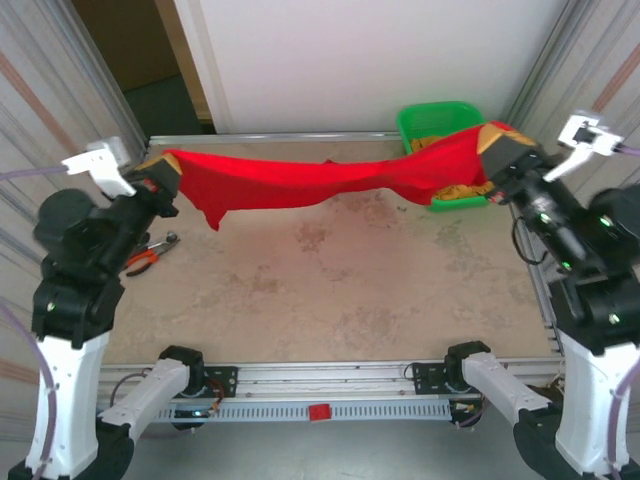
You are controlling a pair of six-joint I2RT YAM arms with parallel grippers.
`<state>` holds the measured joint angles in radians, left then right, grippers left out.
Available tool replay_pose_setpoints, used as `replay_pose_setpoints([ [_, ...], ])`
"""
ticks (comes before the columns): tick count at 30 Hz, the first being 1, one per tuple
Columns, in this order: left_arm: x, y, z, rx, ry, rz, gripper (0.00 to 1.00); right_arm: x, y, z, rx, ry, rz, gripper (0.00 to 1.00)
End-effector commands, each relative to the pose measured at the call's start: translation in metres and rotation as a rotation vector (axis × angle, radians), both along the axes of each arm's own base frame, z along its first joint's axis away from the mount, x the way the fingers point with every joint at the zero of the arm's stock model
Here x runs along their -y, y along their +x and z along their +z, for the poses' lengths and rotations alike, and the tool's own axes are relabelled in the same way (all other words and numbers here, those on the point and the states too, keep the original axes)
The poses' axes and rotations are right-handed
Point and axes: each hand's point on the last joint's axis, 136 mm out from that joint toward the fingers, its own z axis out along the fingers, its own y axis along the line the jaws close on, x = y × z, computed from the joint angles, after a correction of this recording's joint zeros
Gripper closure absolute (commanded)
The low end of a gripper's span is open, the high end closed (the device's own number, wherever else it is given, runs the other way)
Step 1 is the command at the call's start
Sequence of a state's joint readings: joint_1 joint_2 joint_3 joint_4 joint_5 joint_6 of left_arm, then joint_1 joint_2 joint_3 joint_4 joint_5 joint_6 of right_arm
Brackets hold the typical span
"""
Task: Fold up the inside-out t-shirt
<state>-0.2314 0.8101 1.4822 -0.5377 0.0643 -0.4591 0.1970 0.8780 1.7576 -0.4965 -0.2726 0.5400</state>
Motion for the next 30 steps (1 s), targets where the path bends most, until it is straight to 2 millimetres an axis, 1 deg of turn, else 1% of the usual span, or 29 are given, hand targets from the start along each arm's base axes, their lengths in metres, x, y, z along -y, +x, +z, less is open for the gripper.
replay_pose_setpoints([
  [1,-0.004,-0.041,0.069,0.219,-0.110,-0.039,1.00,0.017,-0.061,0.067,0.262,0.020,-0.045,1.00],
  [2,-0.006,-0.048,0.081,0.256,-0.123,-0.042,1.00,0.019,-0.072,0.078,0.304,0.028,-0.045,1.00],
  [4,-0.009,-0.060,0.102,0.313,-0.140,-0.043,1.00,0.021,-0.087,0.098,0.364,0.034,-0.043,1.00],
  [6,-0.010,-0.061,0.114,0.335,-0.137,-0.040,1.00,0.020,-0.087,0.110,0.385,0.025,-0.043,1.00],
  [7,-0.010,-0.058,0.116,0.332,-0.131,-0.031,1.00,0.019,-0.082,0.113,0.386,0.023,-0.043,1.00],
  [8,-0.011,-0.052,0.116,0.320,-0.124,-0.016,1.00,0.017,-0.075,0.116,0.382,0.016,-0.042,1.00],
  [10,-0.012,-0.035,0.110,0.286,-0.097,0.016,1.00,0.009,-0.046,0.115,0.343,-0.007,-0.037,1.00],
  [11,-0.012,-0.022,0.102,0.248,-0.080,0.036,1.00,0.005,-0.028,0.112,0.315,-0.024,-0.036,1.00],
  [13,-0.008,0.004,0.085,0.186,-0.037,0.057,1.00,-0.004,0.012,0.099,0.248,-0.058,-0.040,1.00],
  [15,-0.004,0.036,0.057,0.103,0.014,0.077,1.00,-0.014,0.061,0.075,0.150,-0.100,-0.038,1.00],
  [16,-0.002,0.049,0.045,0.071,0.037,0.085,1.00,-0.018,0.083,0.062,0.108,-0.121,-0.038,1.00],
  [18,-0.003,0.082,0.010,-0.009,0.105,0.128,1.00,-0.022,0.137,0.023,-0.009,-0.147,-0.042,1.00],
  [19,-0.005,0.095,-0.006,-0.048,0.124,0.145,1.00,-0.022,0.160,0.005,-0.053,-0.152,-0.044,1.00],
  [21,-0.009,0.129,-0.049,-0.144,0.155,0.163,1.00,-0.021,0.209,-0.041,-0.165,-0.139,-0.034,1.00],
  [23,-0.015,0.156,-0.086,-0.217,0.164,0.171,1.00,-0.019,0.250,-0.085,-0.261,-0.114,-0.013,1.00],
  [25,-0.022,0.184,-0.123,-0.283,0.168,0.189,1.00,-0.024,0.287,-0.136,-0.362,-0.109,0.020,1.00],
  [27,-0.030,0.213,-0.159,-0.346,0.164,0.200,1.00,-0.034,0.320,-0.182,-0.449,-0.125,0.059,1.00],
  [28,-0.033,0.225,-0.175,-0.373,0.168,0.206,1.00,-0.040,0.332,-0.200,-0.477,-0.137,0.073,1.00],
  [29,-0.035,0.240,-0.192,-0.404,0.180,0.212,1.00,-0.047,0.348,-0.223,-0.515,-0.156,0.087,1.00],
  [30,-0.037,0.254,-0.209,-0.435,0.195,0.222,1.00,-0.054,0.363,-0.240,-0.538,-0.173,0.098,1.00],
])
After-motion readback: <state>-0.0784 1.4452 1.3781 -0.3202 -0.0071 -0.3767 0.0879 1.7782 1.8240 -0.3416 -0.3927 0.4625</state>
